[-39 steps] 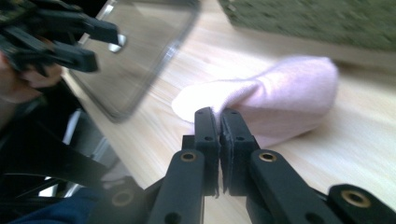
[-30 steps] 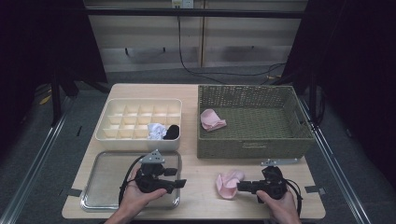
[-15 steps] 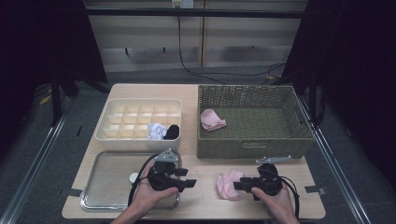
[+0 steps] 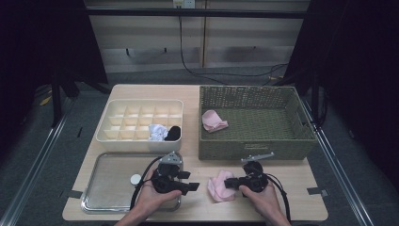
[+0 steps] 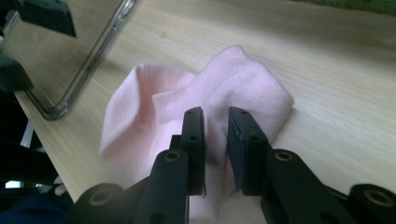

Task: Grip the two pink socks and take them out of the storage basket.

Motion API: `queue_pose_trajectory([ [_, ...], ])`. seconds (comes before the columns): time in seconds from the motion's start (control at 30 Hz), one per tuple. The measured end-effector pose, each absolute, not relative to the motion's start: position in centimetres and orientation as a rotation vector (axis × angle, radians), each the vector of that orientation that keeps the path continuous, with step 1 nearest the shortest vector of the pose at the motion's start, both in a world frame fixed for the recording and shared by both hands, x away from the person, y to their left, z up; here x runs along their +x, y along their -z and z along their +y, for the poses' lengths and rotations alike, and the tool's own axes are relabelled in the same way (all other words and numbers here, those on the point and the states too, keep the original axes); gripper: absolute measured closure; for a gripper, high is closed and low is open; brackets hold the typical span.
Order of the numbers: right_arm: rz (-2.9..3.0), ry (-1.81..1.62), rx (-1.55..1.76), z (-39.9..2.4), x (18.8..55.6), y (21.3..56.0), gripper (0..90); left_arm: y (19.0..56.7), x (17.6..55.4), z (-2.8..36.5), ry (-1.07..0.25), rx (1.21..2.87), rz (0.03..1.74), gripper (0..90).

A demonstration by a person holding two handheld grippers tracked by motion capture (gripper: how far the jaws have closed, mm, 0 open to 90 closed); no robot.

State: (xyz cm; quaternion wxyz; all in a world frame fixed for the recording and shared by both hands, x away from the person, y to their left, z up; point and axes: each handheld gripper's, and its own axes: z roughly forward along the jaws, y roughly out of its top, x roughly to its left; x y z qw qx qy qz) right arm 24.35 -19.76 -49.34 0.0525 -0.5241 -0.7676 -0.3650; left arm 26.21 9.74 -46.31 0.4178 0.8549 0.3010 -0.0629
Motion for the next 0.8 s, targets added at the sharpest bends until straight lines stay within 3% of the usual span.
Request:
queue_pose_trajectory([
  [0.23, -2.345, 1.127, -1.617, -18.0, 24.9, 49.5, 83.3, 47.0, 27.0, 8.5, 0.215, 2.157, 0.761, 42.0],
  [0.43, -2.365, 1.169, -1.547, -18.3, 24.4, 48.4, 75.1, 48.2, 27.5, 7.6, 0.257, 2.168, 0.773, 46.8],
  [0.7, -2.376, 1.208, -1.486, -18.3, 23.8, 47.7, 74.8, 48.9, 27.5, 7.4, 0.312, 2.182, 0.771, 57.3],
  [0.8, -2.367, 1.197, -1.467, -17.9, 24.4, 47.8, 74.9, 49.1, 27.5, 7.2, 0.310, 2.207, 0.770, 65.5],
])
